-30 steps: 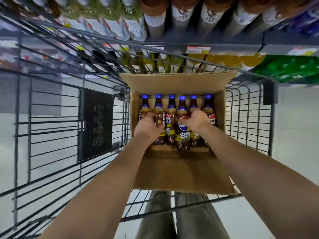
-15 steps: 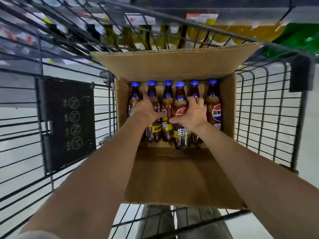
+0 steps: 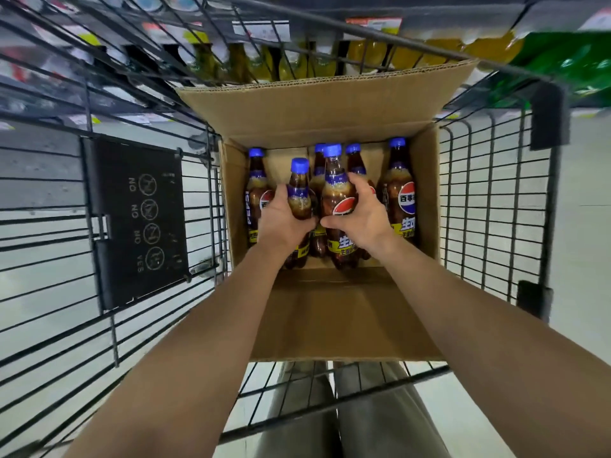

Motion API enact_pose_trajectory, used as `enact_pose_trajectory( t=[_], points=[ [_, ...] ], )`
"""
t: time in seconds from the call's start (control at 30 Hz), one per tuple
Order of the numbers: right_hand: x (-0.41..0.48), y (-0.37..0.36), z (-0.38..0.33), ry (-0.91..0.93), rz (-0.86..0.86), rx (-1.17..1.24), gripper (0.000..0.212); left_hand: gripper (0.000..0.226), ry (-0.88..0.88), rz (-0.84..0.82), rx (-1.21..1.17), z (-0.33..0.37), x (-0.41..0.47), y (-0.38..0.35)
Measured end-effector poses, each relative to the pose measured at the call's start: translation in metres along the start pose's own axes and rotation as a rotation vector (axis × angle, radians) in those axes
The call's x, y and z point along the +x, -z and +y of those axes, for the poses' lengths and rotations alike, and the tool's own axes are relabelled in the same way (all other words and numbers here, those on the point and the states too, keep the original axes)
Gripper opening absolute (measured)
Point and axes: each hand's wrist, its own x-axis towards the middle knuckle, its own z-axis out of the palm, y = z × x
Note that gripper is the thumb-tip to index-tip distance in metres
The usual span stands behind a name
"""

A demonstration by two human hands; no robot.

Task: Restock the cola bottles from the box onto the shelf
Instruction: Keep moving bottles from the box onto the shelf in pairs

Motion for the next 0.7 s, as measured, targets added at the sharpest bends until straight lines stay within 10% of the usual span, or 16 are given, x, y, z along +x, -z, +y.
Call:
enact_pose_trajectory(
  t=[0.7],
  points=[
    [-0.212, 0.100, -0.139, 0.273, 0.278, 0.128, 0.109, 0.091, -0.431, 0.126, -0.249, 0.120, -0.193, 0.167]
  ],
)
